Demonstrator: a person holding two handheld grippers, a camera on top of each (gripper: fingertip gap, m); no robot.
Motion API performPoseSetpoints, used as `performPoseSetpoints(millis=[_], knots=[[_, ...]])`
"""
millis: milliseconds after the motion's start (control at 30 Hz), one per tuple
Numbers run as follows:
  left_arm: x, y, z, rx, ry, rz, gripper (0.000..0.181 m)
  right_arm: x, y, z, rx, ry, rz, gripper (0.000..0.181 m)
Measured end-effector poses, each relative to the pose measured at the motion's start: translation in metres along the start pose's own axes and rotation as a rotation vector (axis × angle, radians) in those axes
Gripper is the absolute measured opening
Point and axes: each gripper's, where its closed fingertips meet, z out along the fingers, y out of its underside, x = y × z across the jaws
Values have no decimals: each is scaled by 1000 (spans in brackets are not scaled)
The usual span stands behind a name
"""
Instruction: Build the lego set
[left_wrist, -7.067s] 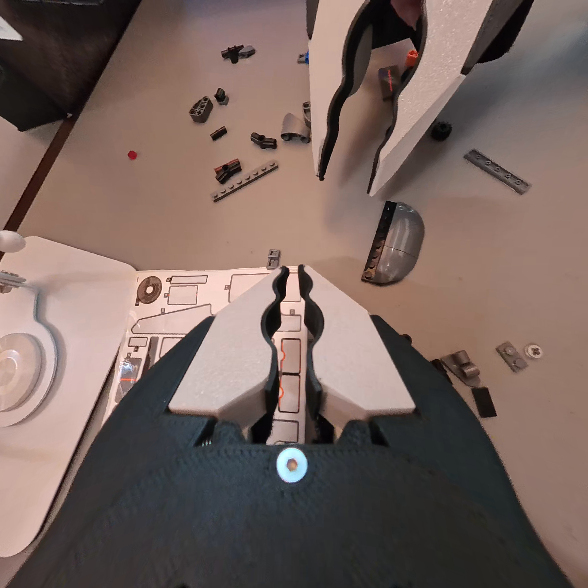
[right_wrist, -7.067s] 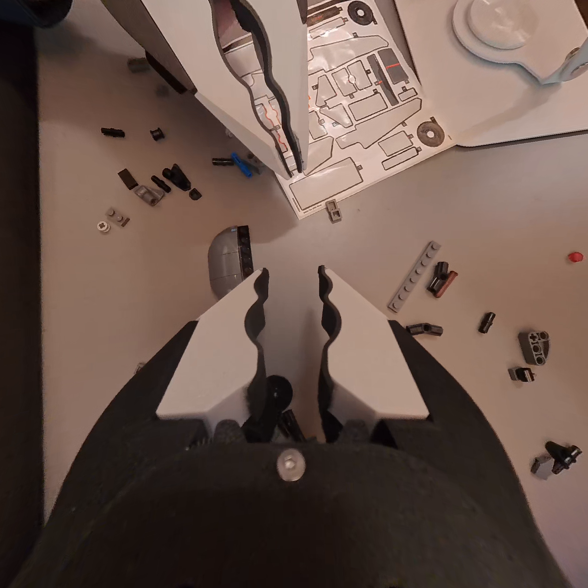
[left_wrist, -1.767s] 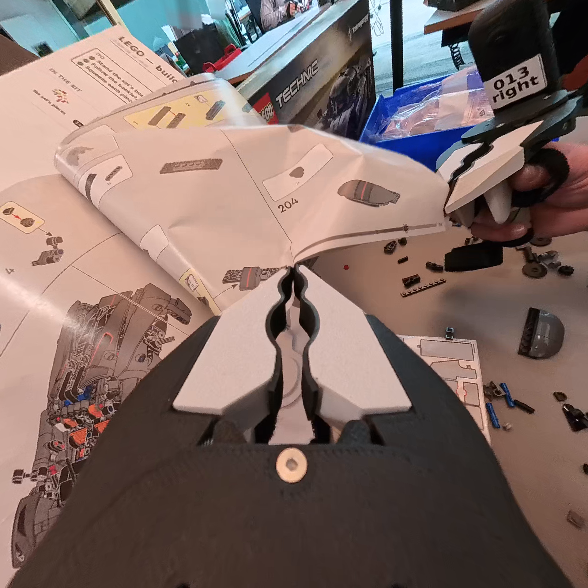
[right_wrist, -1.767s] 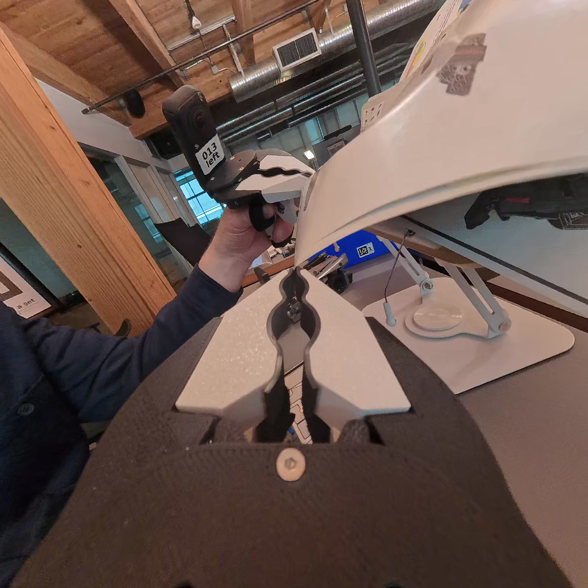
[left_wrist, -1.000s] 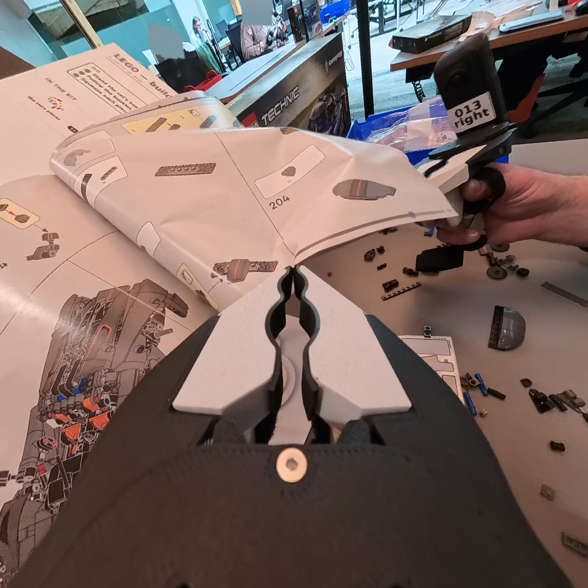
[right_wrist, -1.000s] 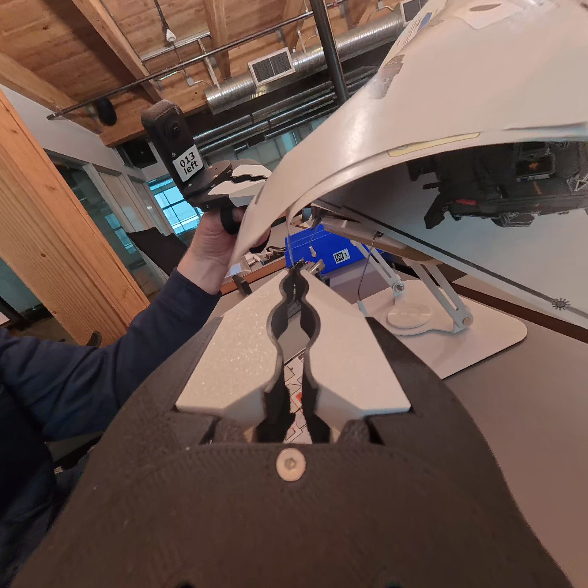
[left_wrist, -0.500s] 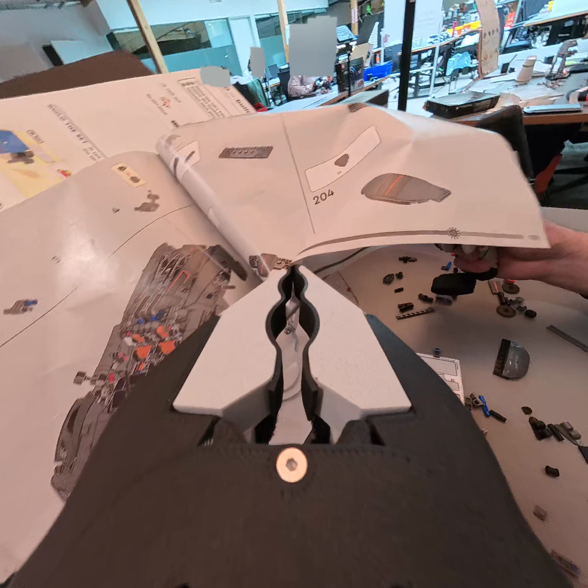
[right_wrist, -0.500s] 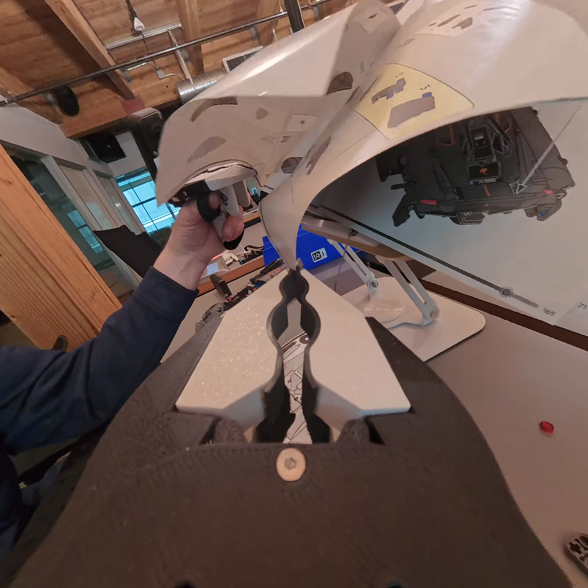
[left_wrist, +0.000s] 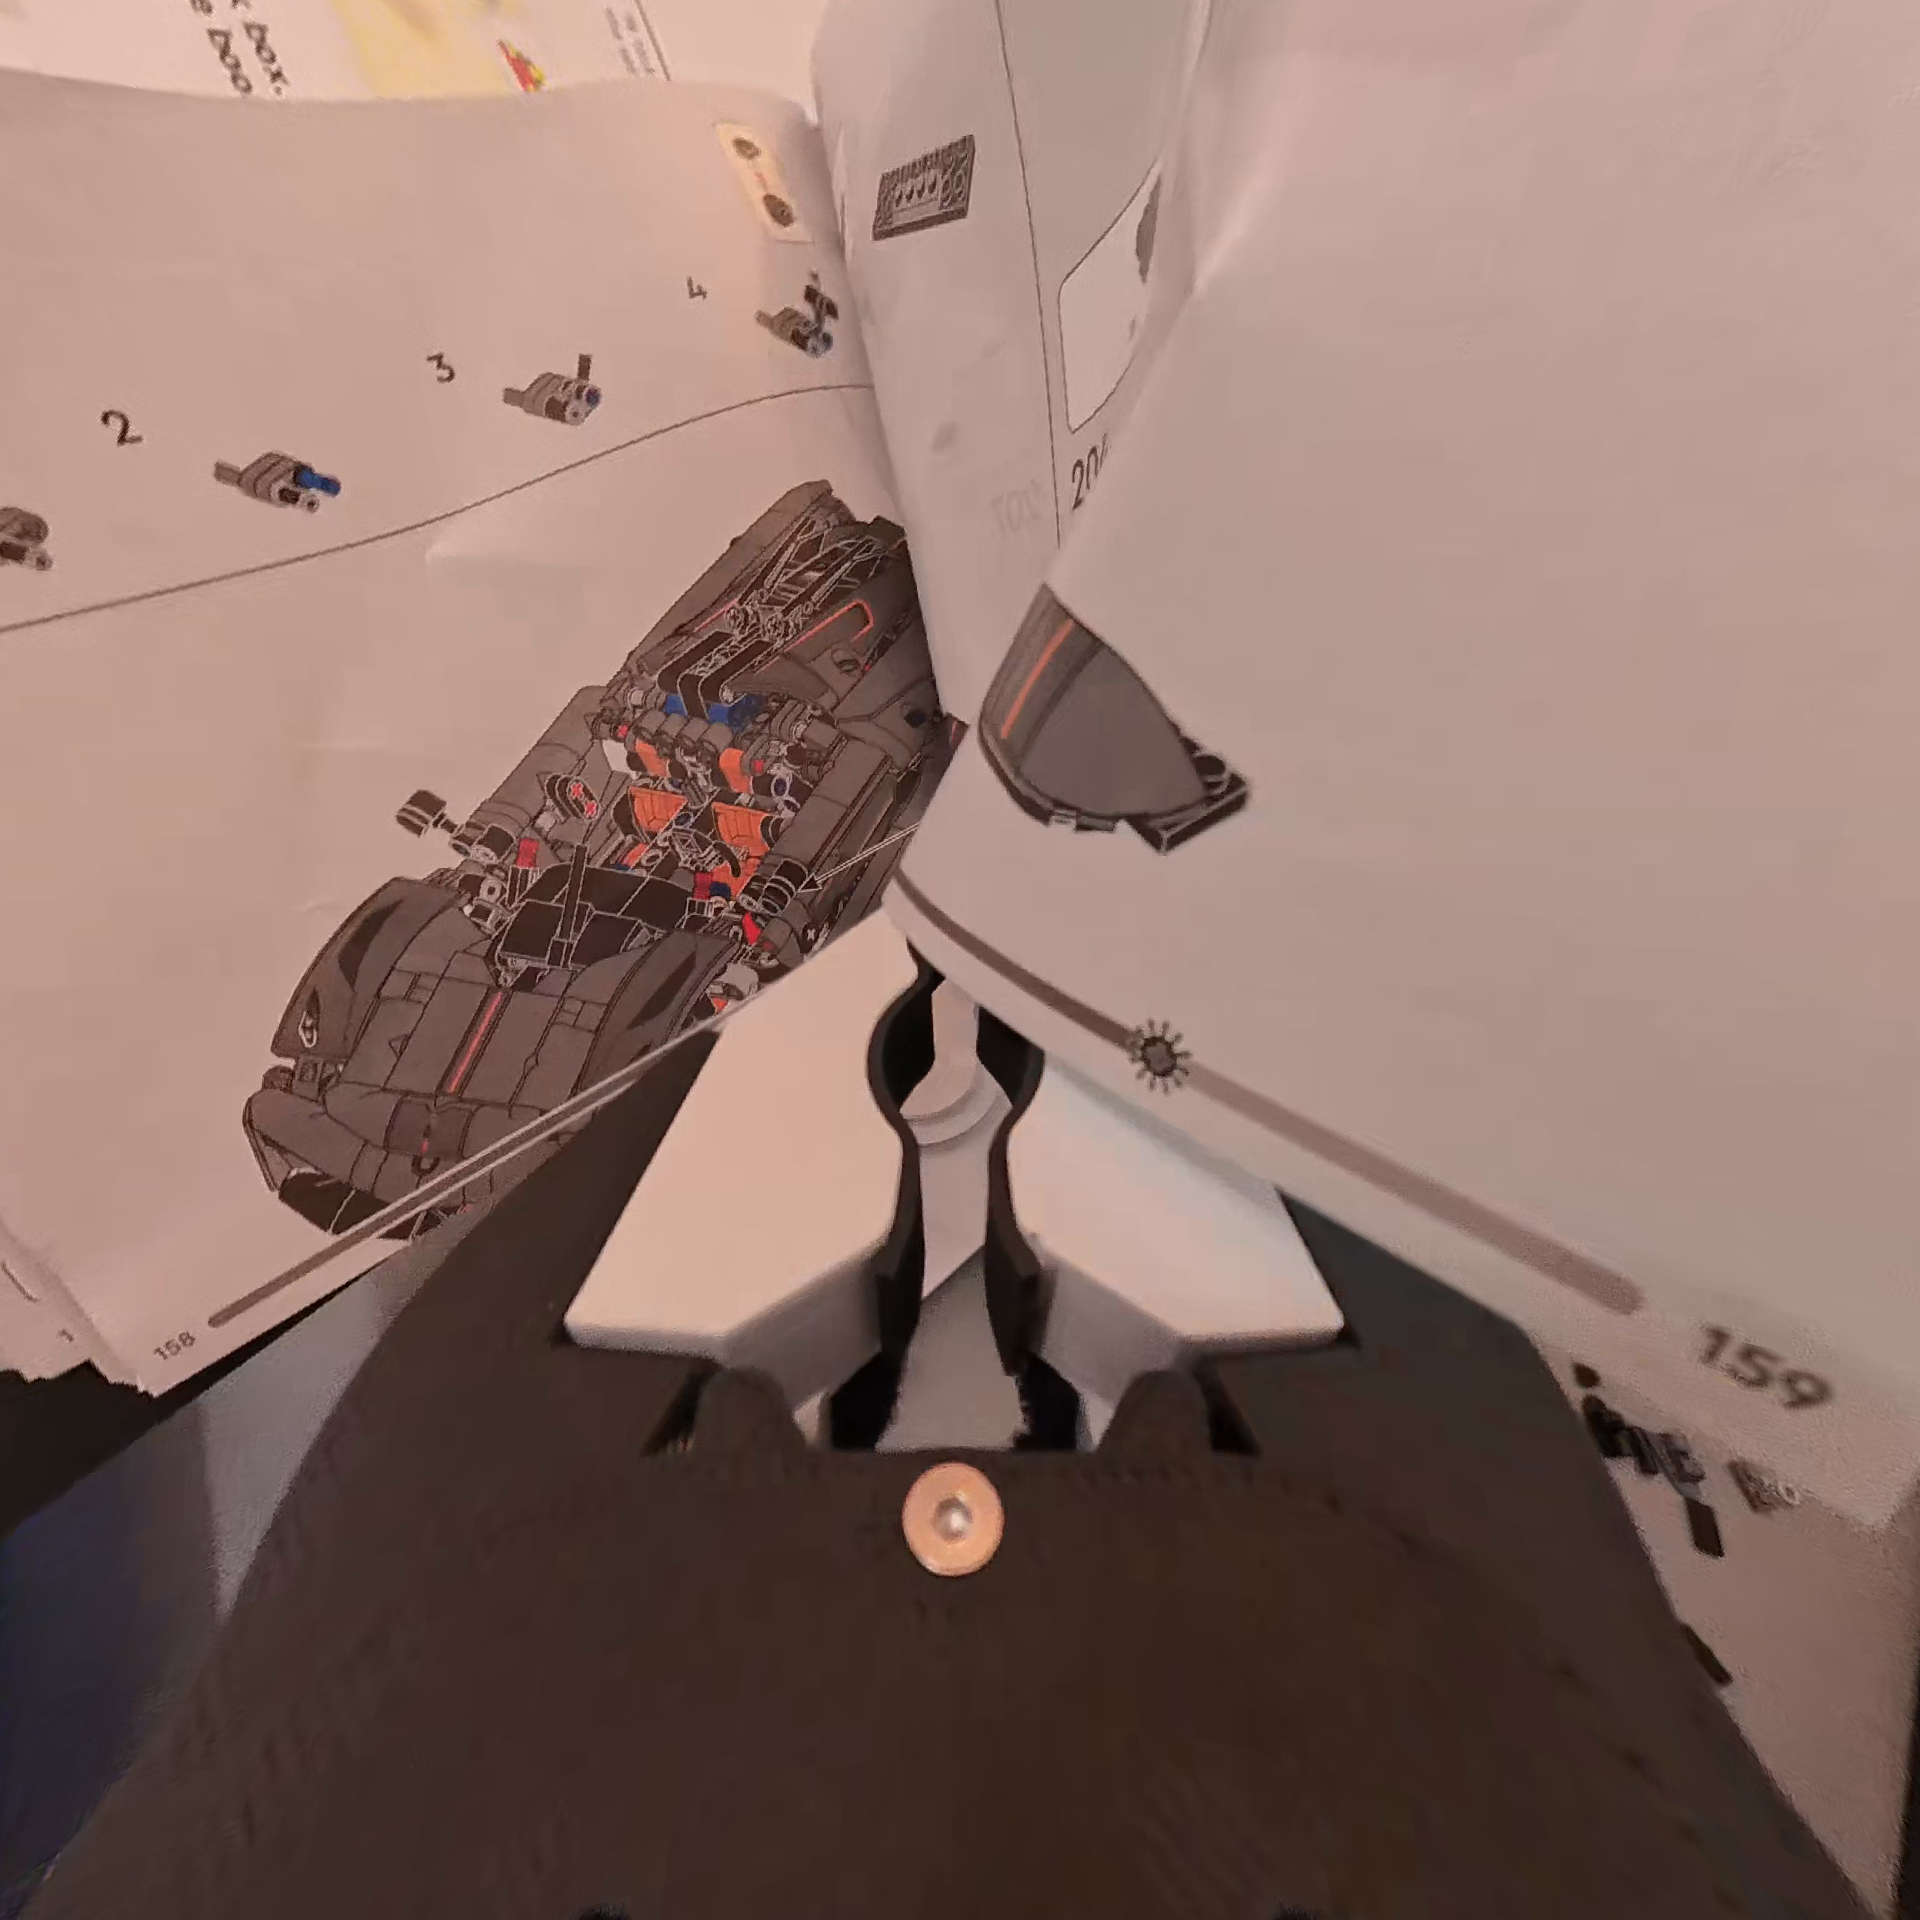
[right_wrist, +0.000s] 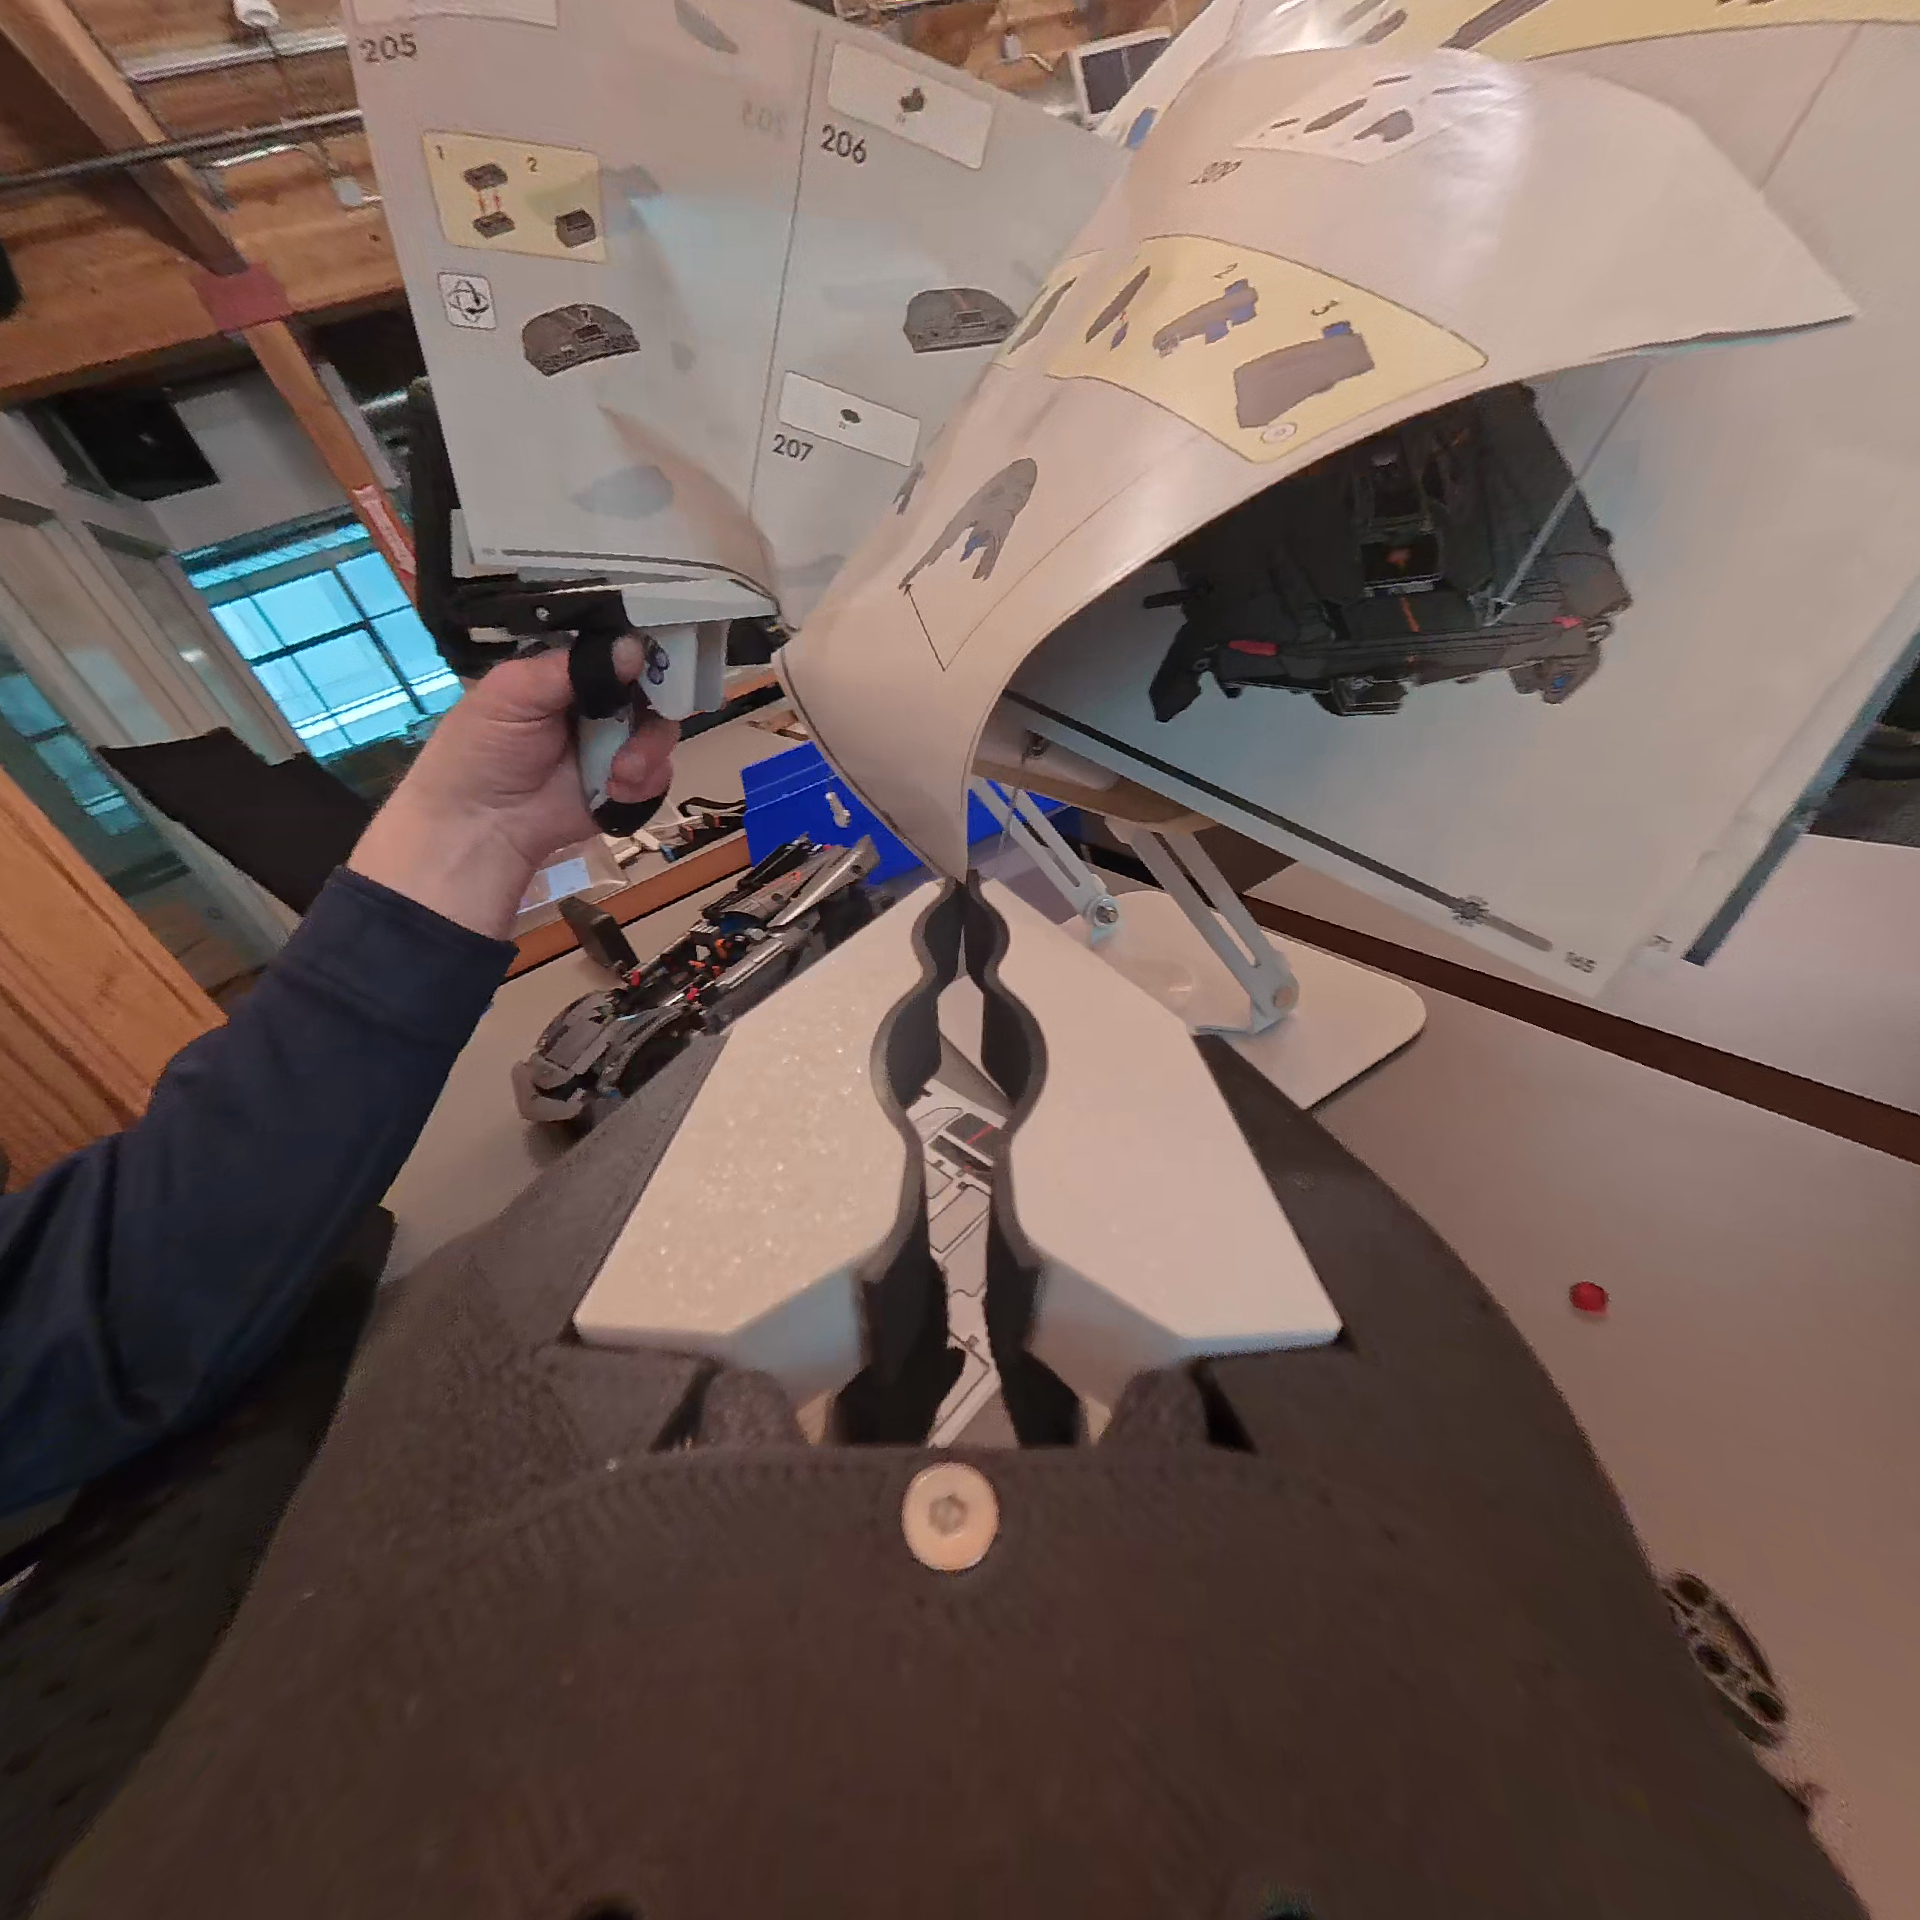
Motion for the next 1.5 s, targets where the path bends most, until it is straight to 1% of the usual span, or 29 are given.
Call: performPoseSetpoints(millis=[167,233,300,367,400,433,467,533,567,600,667,733,800,867,1067,1167,1267,1333,1433,1500], knots=[[-2,-1,-6,25,32,-69,0,12,-3,-6,3,72,-26,0],[0,-4,-12,54,77,-117,4,15,-3,-7,3,88,-29,0],[4,-14,-19,118,138,-151,10,16,-2,-8,-5,98,-38,0],[6,-22,-26,172,165,-172,14,16,-1,-8,-11,104,-47,0],[7,-26,-29,197,185,-178,19,16,-1,-7,-14,104,-50,0],[15,-31,-33,224,237,-169,32,16,0,-7,-18,105,-53,0],[22,-35,-36,233,267,-162,34,14,0,-6,-23,105,-58,0],[21,-35,-36,207,218,-128,37,8,-3,-5,-22,102,-79,0],[20,-33,-35,184,182,-104,41,5,-6,-5,-19,104,-93,0],[19,-33,-35,174,160,-88,40,3,-7,-5,-19,105,-106,0],[25,-40,-36,206,193,-87,34,1,-8,-6,-18,107,-117,0],[27,-44,-37,226,167,-41,20,4,-8,-8,-19,111,-112,0],[32,-49,-38,242,177,-27,13,8,-7,-9,-18,118,-104,0],[35,-57,-40,288,180,-16,2,11,-7,-11,-15,125,-96,0],[36,-60,-41,306,161,9,0,10,-6,-10,-18,122,-104,0],[15,-53,-42,302,94,-66,0,11,-7,-10,-14,126,-101,0],[-21,-33,-41,301,-11,-199,0,15,-8,-11,-7,140,-101,0],[-39,-21,-40,306,-50,-272,0,18,-9,-12,-3,154,-105,0],[-53,-9,-34,292,-92,-328,0,23,-12,-14,5,172,-108,0],[-57,-6,-33,304,-91,-354,0,29,-12,-17,5,199,-109,0]])
